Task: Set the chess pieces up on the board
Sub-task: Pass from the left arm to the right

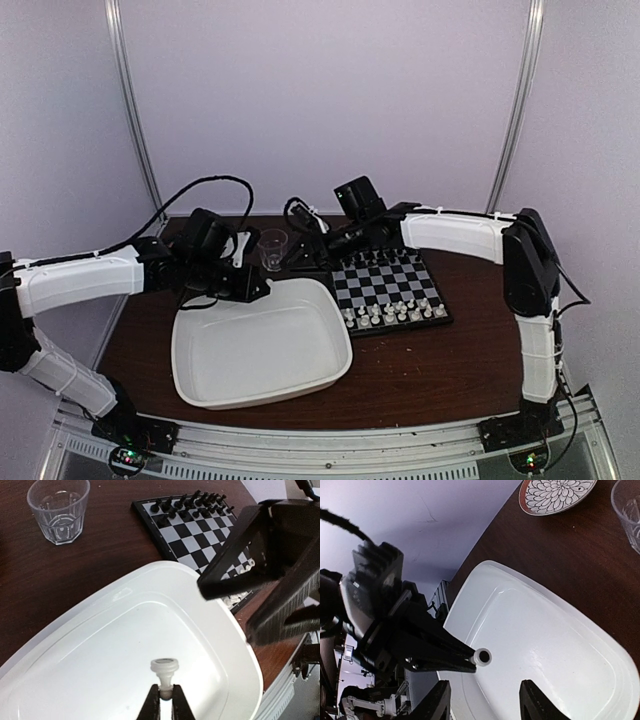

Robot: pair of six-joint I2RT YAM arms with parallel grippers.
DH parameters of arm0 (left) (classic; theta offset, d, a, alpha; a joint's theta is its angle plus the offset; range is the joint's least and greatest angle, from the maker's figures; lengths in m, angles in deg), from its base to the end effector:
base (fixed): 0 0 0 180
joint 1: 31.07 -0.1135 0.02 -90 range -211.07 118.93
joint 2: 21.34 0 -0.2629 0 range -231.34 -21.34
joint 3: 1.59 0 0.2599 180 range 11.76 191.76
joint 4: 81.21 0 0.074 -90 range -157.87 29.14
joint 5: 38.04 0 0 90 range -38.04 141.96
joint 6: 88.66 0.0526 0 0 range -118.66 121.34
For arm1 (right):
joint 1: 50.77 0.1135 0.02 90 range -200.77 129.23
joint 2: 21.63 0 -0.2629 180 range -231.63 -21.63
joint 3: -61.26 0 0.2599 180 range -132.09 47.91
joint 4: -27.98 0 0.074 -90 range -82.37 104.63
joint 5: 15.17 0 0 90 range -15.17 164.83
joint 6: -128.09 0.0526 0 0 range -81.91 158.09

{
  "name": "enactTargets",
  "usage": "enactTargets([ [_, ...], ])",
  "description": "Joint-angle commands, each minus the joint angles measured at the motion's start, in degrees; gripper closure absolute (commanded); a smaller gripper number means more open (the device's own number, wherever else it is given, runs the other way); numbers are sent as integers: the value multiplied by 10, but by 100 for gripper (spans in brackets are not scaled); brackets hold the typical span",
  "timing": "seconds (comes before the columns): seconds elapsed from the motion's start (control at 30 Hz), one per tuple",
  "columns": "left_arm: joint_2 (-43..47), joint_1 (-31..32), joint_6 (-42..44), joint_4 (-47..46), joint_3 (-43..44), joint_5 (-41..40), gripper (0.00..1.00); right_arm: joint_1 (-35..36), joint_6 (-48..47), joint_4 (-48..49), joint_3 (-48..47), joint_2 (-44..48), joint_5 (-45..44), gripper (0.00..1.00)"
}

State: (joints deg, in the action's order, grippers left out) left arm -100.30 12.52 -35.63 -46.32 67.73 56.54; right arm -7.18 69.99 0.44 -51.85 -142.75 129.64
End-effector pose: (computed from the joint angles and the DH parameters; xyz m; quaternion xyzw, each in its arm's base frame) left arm 0.2260 -0.2209 0.2393 0.0686 0.9191 -0.2778 0.2708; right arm 0.3311 0.3746 0.2417 -0.2899 0.7639 0.5723 0.0706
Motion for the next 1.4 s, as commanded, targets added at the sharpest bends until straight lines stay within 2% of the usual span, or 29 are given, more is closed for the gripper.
enactTargets([
  [0.0,-7,-34,41,30,37,130,100,-29,-242,-150,-30,51,-1,51],
  [0.1,-36,-57,47,101,78,203,100,-31,-411,-272,-55,66,-53,53],
  [0.27,-104,-66,76,299,165,277,100,-36,-482,-297,-2,117,-87,53],
  [0.37,-122,-70,72,352,179,320,100,-33,-521,-314,14,131,-104,53],
  [0.47,-132,-73,57,362,181,373,100,-19,-570,-341,10,133,-129,54],
  [0.7,-139,-74,38,350,205,427,100,72,-706,-422,-37,126,-241,56],
  [1.0,-145,-74,21,323,214,510,100,156,-742,-432,-91,101,-311,57],
  [1.37,-142,-74,-5,288,203,542,100,192,-745,-422,-120,81,-376,59],
])
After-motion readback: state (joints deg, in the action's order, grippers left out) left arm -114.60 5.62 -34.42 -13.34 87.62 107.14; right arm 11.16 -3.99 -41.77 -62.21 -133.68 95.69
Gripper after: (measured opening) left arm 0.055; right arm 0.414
